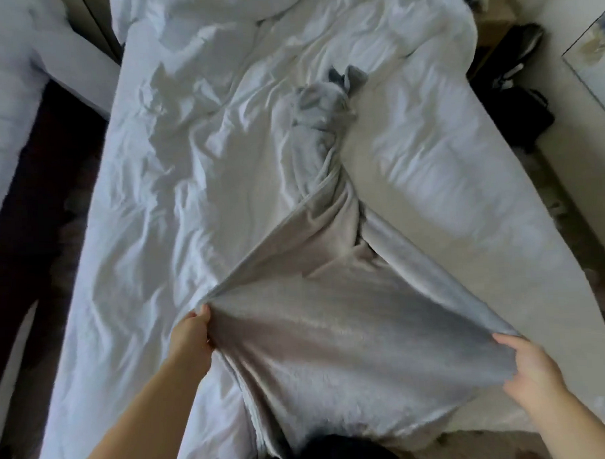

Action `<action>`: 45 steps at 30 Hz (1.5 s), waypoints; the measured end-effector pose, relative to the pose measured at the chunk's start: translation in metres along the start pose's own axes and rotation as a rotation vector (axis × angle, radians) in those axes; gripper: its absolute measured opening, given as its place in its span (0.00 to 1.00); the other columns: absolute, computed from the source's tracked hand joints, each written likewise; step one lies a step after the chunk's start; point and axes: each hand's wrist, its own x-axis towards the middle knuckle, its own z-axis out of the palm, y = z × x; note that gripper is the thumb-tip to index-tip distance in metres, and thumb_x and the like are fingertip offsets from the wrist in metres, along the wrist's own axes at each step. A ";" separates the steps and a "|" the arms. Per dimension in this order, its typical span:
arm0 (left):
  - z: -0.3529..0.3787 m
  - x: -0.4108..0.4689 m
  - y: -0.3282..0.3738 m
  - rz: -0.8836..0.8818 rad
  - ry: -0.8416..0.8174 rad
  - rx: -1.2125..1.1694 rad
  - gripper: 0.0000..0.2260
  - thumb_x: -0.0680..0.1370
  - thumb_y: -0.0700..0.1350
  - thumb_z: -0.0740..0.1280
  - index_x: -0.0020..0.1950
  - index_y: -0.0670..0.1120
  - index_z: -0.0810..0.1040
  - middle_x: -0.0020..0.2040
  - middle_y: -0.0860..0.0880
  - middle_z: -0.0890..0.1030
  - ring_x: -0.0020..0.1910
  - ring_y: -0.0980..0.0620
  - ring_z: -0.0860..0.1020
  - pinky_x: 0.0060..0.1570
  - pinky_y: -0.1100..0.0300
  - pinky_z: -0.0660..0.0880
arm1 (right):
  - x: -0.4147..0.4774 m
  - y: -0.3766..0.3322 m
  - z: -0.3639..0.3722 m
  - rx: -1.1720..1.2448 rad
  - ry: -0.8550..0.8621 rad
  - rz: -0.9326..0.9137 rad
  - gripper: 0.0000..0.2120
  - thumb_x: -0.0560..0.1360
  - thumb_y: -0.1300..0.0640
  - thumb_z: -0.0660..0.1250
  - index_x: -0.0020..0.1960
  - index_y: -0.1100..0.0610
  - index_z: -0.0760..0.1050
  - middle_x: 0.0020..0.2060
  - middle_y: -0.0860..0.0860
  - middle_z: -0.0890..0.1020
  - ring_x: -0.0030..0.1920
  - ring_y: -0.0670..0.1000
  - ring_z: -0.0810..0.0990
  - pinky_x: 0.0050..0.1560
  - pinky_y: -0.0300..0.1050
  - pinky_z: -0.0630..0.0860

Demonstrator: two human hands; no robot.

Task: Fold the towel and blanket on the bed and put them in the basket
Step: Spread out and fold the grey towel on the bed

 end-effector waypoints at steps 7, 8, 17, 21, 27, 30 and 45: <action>-0.016 -0.076 0.045 -0.133 -0.345 0.048 0.11 0.77 0.44 0.65 0.42 0.40 0.85 0.39 0.41 0.83 0.37 0.46 0.81 0.45 0.54 0.78 | -0.058 -0.029 -0.021 -0.078 -0.194 -0.066 0.12 0.80 0.55 0.61 0.57 0.62 0.76 0.41 0.60 0.86 0.43 0.60 0.84 0.47 0.56 0.79; -0.016 -0.084 0.053 -0.166 -0.391 0.155 0.13 0.76 0.48 0.66 0.46 0.40 0.85 0.43 0.41 0.85 0.39 0.45 0.83 0.49 0.53 0.79 | -0.060 -0.041 -0.021 0.003 -0.207 -0.132 0.12 0.81 0.56 0.59 0.59 0.61 0.75 0.44 0.58 0.85 0.48 0.59 0.82 0.48 0.55 0.79; -0.021 -0.103 0.087 0.109 -0.358 -0.146 0.09 0.82 0.42 0.59 0.48 0.42 0.77 0.39 0.45 0.80 0.40 0.51 0.77 0.36 0.60 0.80 | -0.088 -0.101 -0.018 -0.370 -0.354 -0.146 0.13 0.76 0.53 0.68 0.52 0.62 0.81 0.44 0.61 0.85 0.44 0.60 0.84 0.42 0.50 0.81; -0.031 -0.110 0.083 0.169 -0.337 -0.302 0.10 0.81 0.39 0.57 0.45 0.41 0.76 0.31 0.47 0.82 0.36 0.52 0.79 0.31 0.63 0.79 | -0.076 -0.102 -0.029 0.138 -0.354 -0.343 0.08 0.80 0.56 0.61 0.52 0.58 0.78 0.47 0.56 0.83 0.47 0.54 0.81 0.50 0.48 0.81; -0.034 -0.131 0.078 -0.206 -0.419 0.404 0.20 0.67 0.51 0.73 0.51 0.37 0.83 0.48 0.37 0.83 0.46 0.39 0.82 0.52 0.47 0.77 | -0.080 -0.105 -0.043 -0.205 -0.356 -0.113 0.15 0.76 0.50 0.66 0.52 0.61 0.82 0.42 0.61 0.85 0.45 0.62 0.82 0.43 0.52 0.80; -0.028 -0.135 0.079 -0.234 -0.402 0.536 0.22 0.69 0.50 0.74 0.56 0.37 0.81 0.50 0.37 0.83 0.49 0.40 0.83 0.52 0.48 0.79 | -0.084 -0.109 -0.053 -0.650 -0.464 0.033 0.22 0.70 0.49 0.74 0.56 0.64 0.80 0.51 0.66 0.83 0.50 0.66 0.83 0.47 0.58 0.80; 0.000 -0.142 0.101 -0.145 -0.436 0.488 0.19 0.75 0.51 0.69 0.55 0.35 0.80 0.51 0.36 0.83 0.50 0.41 0.81 0.52 0.49 0.77 | -0.090 -0.129 -0.040 -0.628 -0.515 -0.003 0.21 0.73 0.50 0.70 0.59 0.65 0.79 0.53 0.66 0.82 0.50 0.65 0.83 0.53 0.58 0.79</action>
